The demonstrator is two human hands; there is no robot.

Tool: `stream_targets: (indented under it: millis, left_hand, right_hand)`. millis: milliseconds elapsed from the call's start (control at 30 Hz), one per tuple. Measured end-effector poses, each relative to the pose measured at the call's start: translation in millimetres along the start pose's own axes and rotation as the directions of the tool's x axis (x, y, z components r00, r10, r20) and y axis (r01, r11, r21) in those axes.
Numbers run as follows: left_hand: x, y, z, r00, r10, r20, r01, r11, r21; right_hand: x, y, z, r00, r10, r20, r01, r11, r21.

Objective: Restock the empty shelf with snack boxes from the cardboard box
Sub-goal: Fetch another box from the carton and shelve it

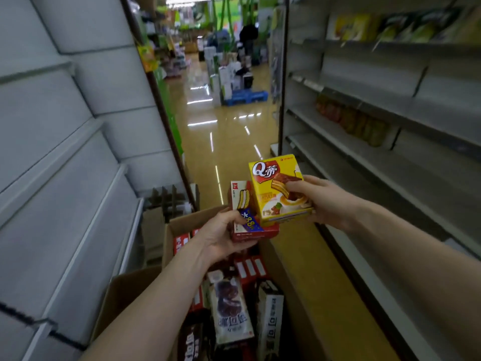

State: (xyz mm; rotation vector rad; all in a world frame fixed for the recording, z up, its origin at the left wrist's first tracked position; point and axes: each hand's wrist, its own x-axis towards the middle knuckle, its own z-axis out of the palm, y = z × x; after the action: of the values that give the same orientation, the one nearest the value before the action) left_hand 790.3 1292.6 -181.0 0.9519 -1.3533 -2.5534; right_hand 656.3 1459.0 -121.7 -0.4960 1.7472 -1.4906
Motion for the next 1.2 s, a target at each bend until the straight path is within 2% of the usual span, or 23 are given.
stream_targets:
  millis: [267,433,700,833,1033,1200]
  left_hand:
    - [7.0,15.0,112.7,0.982,0.076,0.171,-0.102,0.983,0.151]
    - [3.8,16.0,196.3,0.945,0.127,0.301,-0.183,0.969,0.166]
    - [-19.9,-9.0,350.3,0.844,0.083,0.530,-0.239,0.942,0.234]
    - [-34.8,-27.7,411.9,0.801,0.056,0.596,-0.286,0.910,0.299]
    - [-63.9,-65.9,494.2,0.753,-0.017,0.658,-0.257,0.913,0.318]
    - [-82.5,-94.0,549.7,0.715,-0.075,0.695,-0.248,0.902,0.353]
  right_hand:
    - [-68.6,-35.5,-84.5,0.977,-0.156,-0.147,0.164,0.986,0.040]
    - [-125.5,-57.5,-145.1,0.944,-0.249,-0.216,0.255,0.967,0.002]
    - [-233.6,-82.9,-247.6,0.847,-0.392,-0.359,0.328,0.917,-0.226]
    - [-289.8,-90.8,-291.8,0.768,-0.464,-0.442,0.305,0.871,-0.385]
    - [-369.9,-92.2,-338.1,0.706,-0.474,-0.526,0.121,0.813,-0.569]
    - [-423.6,-85.5,-366.0,0.632,-0.493,-0.598,0.032,0.788,-0.615]
